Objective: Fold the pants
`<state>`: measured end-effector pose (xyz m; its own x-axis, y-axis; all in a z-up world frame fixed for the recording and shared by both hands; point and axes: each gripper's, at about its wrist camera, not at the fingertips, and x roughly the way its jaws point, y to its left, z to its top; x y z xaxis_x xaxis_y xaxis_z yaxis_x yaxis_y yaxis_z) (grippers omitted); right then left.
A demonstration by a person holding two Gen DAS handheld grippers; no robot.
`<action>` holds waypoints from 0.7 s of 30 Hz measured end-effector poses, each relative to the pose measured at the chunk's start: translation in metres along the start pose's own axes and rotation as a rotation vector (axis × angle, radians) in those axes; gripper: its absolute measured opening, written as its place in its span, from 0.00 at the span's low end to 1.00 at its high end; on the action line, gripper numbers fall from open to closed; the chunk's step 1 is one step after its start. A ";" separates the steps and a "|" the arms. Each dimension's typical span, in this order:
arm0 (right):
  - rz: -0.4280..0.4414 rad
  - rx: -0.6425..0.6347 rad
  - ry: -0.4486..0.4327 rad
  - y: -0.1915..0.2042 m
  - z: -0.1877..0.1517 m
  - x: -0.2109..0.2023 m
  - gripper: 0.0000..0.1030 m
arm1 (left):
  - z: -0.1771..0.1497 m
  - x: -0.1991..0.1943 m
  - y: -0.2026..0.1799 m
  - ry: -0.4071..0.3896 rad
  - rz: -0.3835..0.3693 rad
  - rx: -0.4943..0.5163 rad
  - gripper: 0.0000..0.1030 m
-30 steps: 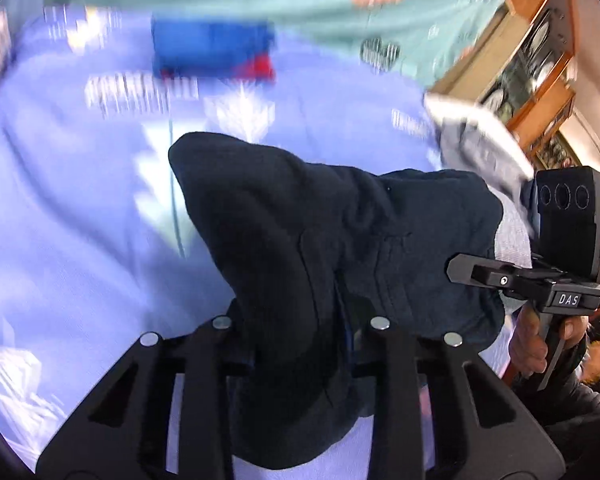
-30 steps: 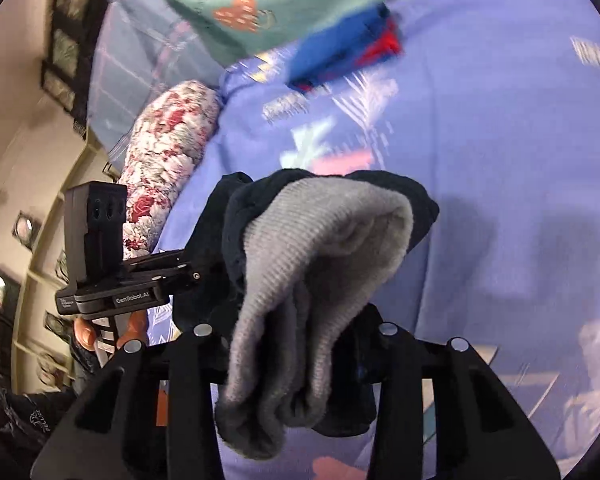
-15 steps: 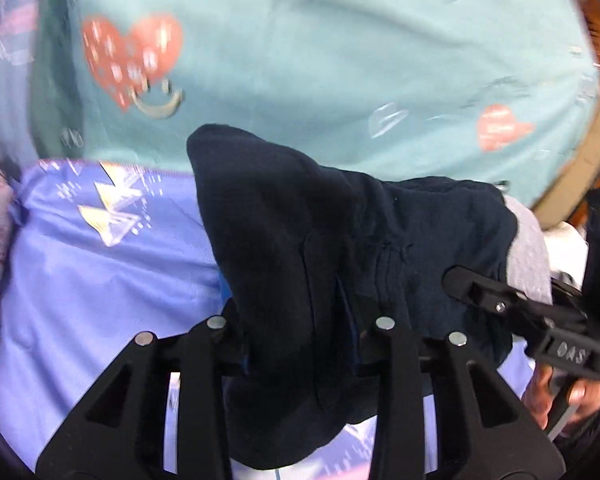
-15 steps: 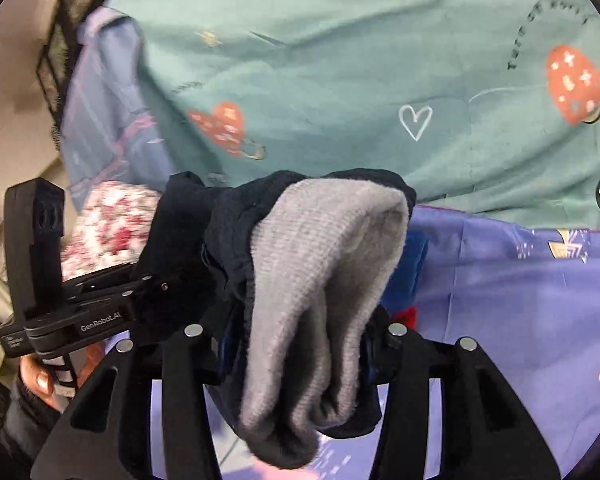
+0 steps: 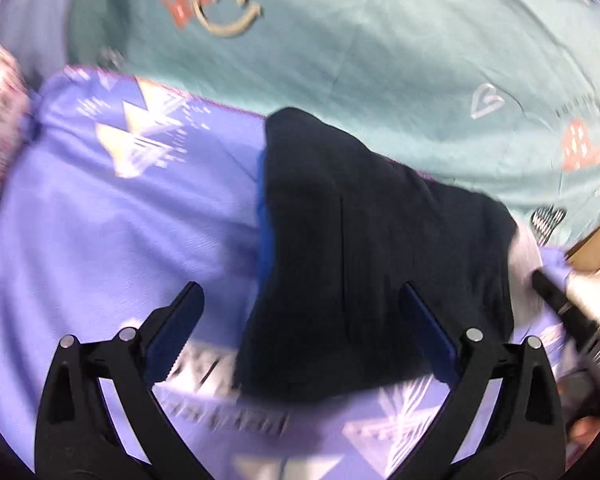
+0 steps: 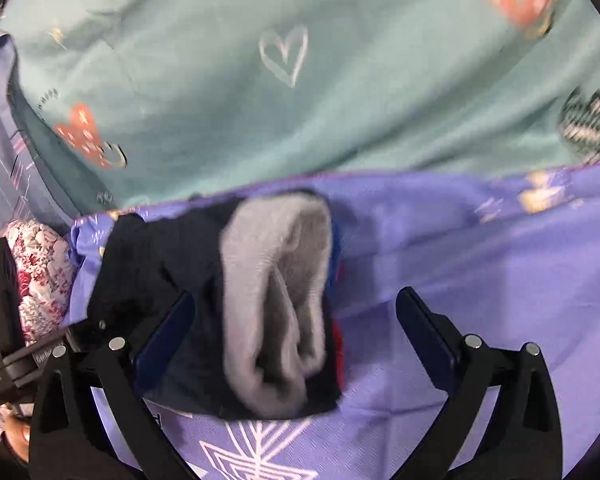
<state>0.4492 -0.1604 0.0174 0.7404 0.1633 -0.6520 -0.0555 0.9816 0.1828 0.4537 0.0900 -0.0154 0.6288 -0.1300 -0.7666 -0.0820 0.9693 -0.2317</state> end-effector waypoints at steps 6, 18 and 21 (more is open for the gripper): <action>-0.102 -0.153 -0.070 0.020 -0.064 -0.096 0.99 | -0.080 -0.097 -0.027 -0.159 0.143 0.197 0.98; -0.136 -0.172 -0.144 0.034 -0.186 -0.195 0.99 | -0.202 -0.167 -0.034 -0.177 0.147 0.207 0.98; -0.144 -0.169 -0.167 0.034 -0.199 -0.203 0.99 | -0.213 -0.167 -0.035 -0.198 0.151 0.221 0.98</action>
<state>0.1635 -0.1402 0.0098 0.8482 0.0157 -0.5294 -0.0422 0.9984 -0.0380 0.1869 0.0332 -0.0072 0.7621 0.0401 -0.6463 -0.0290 0.9992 0.0277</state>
